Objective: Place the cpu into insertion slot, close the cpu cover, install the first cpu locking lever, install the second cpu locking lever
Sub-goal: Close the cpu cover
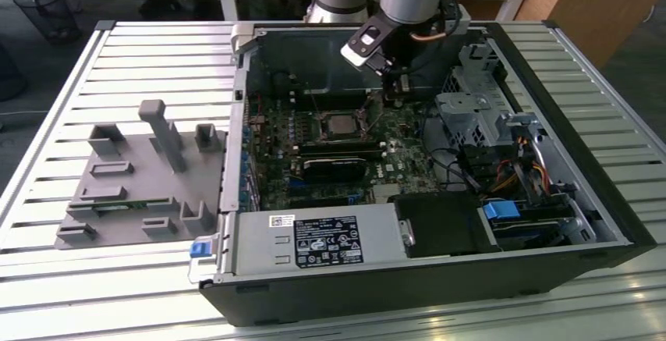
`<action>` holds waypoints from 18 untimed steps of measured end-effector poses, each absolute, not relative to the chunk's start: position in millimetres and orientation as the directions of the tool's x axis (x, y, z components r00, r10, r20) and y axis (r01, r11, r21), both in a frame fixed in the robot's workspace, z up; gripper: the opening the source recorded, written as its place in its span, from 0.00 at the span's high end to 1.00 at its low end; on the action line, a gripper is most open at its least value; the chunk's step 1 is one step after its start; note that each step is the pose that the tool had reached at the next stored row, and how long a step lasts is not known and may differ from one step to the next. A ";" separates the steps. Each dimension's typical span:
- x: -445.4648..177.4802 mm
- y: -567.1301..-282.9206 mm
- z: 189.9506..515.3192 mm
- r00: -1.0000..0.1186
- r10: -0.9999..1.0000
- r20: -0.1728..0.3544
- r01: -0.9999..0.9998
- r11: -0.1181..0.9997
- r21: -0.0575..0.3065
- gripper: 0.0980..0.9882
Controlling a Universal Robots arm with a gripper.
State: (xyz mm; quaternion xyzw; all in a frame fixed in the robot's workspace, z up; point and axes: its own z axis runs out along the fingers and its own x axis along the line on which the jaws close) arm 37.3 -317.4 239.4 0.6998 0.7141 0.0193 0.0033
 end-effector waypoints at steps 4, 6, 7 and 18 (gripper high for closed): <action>32.7 -317.4 238.9 -0.020 1.000 0.022 0.999 0.020 0.032 0.97; 30.4 -317.4 238.3 -0.020 1.000 0.022 0.999 0.020 0.032 0.97; 29.5 -317.4 237.8 -0.020 1.000 0.022 0.999 0.020 0.032 0.97; 17.6 -317.4 234.9 -0.021 1.000 0.022 0.999 0.020 0.032 0.97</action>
